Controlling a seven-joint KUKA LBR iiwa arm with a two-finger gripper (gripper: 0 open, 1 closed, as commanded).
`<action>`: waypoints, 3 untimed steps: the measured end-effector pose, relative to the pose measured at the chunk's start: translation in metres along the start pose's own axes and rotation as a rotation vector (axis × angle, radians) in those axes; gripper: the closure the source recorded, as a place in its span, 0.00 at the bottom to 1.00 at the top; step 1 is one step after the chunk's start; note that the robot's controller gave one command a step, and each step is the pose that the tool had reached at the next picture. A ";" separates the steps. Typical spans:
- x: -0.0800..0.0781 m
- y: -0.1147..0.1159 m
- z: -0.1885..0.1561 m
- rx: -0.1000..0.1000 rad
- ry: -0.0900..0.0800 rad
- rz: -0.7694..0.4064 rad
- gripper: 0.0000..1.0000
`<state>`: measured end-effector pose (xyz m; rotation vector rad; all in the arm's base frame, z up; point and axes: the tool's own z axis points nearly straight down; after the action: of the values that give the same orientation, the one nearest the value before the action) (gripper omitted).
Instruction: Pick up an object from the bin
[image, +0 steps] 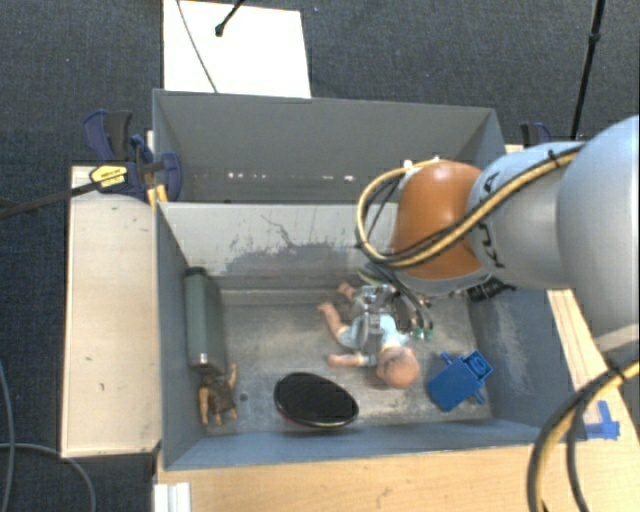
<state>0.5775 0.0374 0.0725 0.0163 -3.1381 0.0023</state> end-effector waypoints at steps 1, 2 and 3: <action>0.003 0.007 -0.041 -0.001 0.003 -0.004 1.00; 0.027 0.011 -0.102 -0.001 0.000 -0.030 1.00; 0.033 0.010 -0.145 -0.002 -0.008 -0.031 1.00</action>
Offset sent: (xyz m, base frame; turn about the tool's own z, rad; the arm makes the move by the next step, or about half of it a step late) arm -0.0368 0.0136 0.1246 -0.0446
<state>0.5449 0.0468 0.2180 0.0654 -3.1451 -0.0011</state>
